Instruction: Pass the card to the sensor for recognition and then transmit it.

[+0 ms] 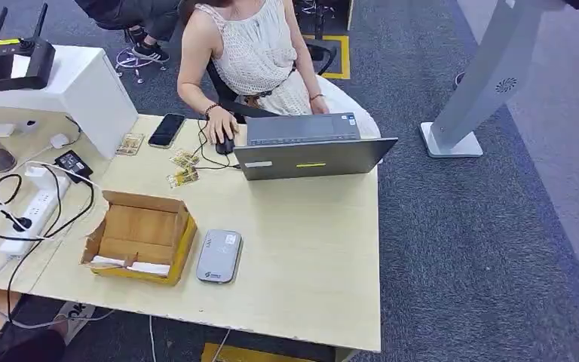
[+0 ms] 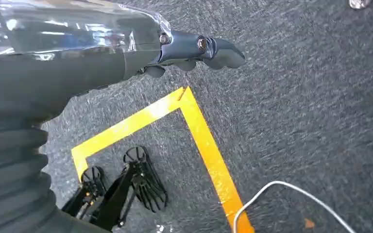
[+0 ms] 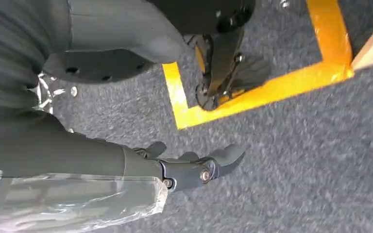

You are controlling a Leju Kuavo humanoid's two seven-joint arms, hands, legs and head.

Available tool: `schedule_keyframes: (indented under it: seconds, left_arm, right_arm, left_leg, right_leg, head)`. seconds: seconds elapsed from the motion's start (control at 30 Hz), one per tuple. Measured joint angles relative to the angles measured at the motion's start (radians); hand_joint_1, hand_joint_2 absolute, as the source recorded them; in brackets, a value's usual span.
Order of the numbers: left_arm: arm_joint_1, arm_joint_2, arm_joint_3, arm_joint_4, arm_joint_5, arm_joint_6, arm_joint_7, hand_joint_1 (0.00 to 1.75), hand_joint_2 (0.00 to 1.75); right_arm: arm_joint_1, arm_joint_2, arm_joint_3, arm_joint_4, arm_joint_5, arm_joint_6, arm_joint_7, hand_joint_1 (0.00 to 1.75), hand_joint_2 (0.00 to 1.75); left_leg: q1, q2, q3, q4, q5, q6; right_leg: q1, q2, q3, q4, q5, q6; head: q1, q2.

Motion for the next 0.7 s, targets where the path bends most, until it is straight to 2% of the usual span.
schedule_keyframes:
  seconds: [0.37,0.4,0.57,0.7]
  left_arm:
    - [-0.003,0.004,-0.001,0.013,-0.046,-0.021,-0.009,0.0,0.0]
    - [-0.003,0.004,-0.002,0.015,-0.049,-0.022,-0.009,0.0,1.75]
    - [0.001,0.004,-0.022,0.017,-0.055,-0.047,-0.01,0.0,1.75]
    - [0.012,0.005,-0.115,0.017,-0.026,-0.056,-0.002,0.0,1.75]
  right_arm:
    - [0.0,0.0,0.006,0.007,0.051,-0.023,0.004,0.0,0.0]
    - [0.0,0.0,0.007,0.007,0.055,-0.026,0.007,0.0,1.75]
    - [0.004,0.0,0.02,0.006,0.045,-0.028,-0.008,0.0,1.75]
    - [0.016,-0.01,0.075,-0.003,-0.005,-0.005,0.0,0.0,1.75]
  left_leg:
    - [0.0,0.0,0.0,0.0,0.0,0.0]
    - [0.0,0.0,0.0,0.0,0.0,0.0]
    - [0.0,0.0,0.0,0.0,0.0,0.0]
    - [0.0,0.0,0.0,0.0,0.0,0.0]
  right_leg:
    - [0.0,0.0,0.0,0.0,0.0,0.0]
    - [0.0,0.0,0.0,0.0,0.0,0.0]
    - [0.0,0.0,0.0,0.0,0.0,0.0]
    - [0.0,0.0,0.0,0.0,0.0,0.0]
  head:
    - [0.0,0.0]
    - [0.0,0.0]
    - [0.0,0.0]
    - [0.0,0.0]
